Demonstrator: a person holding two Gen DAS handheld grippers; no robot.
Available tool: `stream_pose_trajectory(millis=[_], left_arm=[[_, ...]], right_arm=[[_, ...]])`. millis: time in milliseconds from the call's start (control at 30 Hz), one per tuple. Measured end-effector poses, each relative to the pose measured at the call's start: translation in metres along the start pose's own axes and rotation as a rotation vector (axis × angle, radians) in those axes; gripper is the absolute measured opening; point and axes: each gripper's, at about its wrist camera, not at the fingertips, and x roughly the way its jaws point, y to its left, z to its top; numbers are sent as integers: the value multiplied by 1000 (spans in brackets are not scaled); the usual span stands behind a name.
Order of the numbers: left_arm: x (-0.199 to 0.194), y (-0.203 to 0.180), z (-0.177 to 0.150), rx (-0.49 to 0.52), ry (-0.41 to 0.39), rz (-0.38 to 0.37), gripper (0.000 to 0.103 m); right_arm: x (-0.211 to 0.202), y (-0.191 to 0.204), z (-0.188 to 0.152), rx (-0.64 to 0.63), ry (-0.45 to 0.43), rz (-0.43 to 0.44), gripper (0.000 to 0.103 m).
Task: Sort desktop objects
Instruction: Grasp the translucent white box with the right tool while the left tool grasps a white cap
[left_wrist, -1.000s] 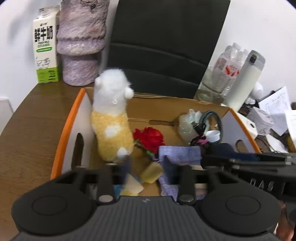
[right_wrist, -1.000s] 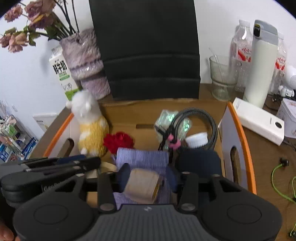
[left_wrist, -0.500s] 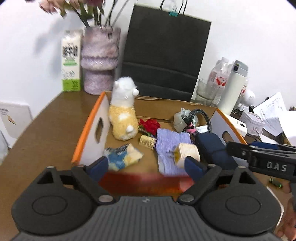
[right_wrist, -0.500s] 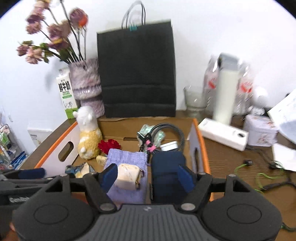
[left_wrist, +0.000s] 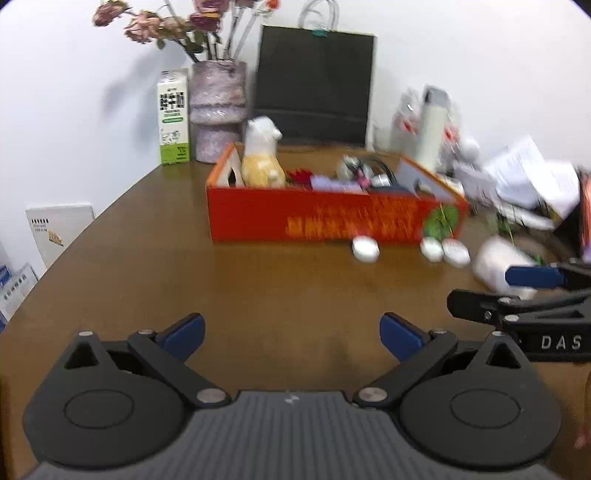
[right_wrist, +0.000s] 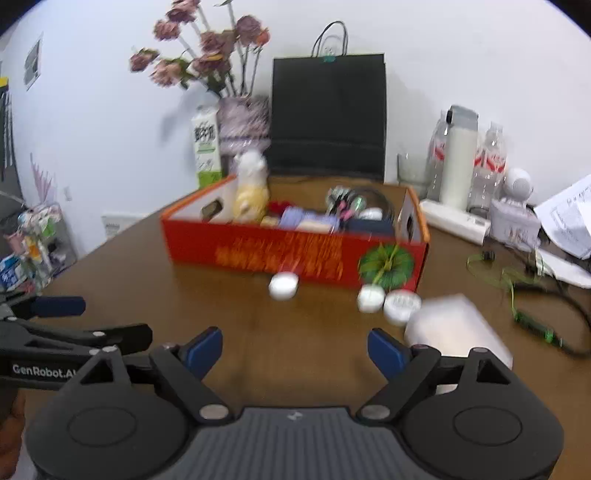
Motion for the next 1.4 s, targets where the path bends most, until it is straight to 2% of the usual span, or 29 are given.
stream_pose_trajectory(millis=[133,267,400,600,700,767,833,900,1033,1200,1267,1333,1400], left_arm=[[-19,-6,-23,25,17,-11,103],[-37,-4,-40,3,30,-13,103],[-56,-9,-51,-4,20,-42,103],[-34,-22,-35,50,-15,-40,103],[-10,-31,-13,101,-47,-107,102],[10,-39,4,134,-71,-150,97],[37,-46,21,128,-56,-167,85],[67,-51,37,109,-23,-172,83],[118,-60,57,103,16,-193,77],[146,-60,68,83,38,-196,62],[152,-59,70,79,47,-196,54],[157,-57,70,61,66,-192,31],[156,-57,69,66,64,-184,29]], right_arm=[[-21,10,-29,-38,12,-31,85],[-45,1,-54,1,7,-25,86],[-62,-12,-74,-32,-10,-95,86],[-58,-56,-66,44,-13,-128,86],[-42,-76,-47,-21,-32,-164,86],[-25,-90,-31,-49,-17,-167,86],[-6,-104,-17,-42,4,-139,86],[13,-116,-7,-23,47,-117,86],[38,-127,1,3,73,-98,83],[49,-129,-2,36,81,-70,78],[52,-129,-3,49,71,-90,70],[52,-129,-5,61,64,-86,66],[52,-125,-7,52,69,-82,64]])
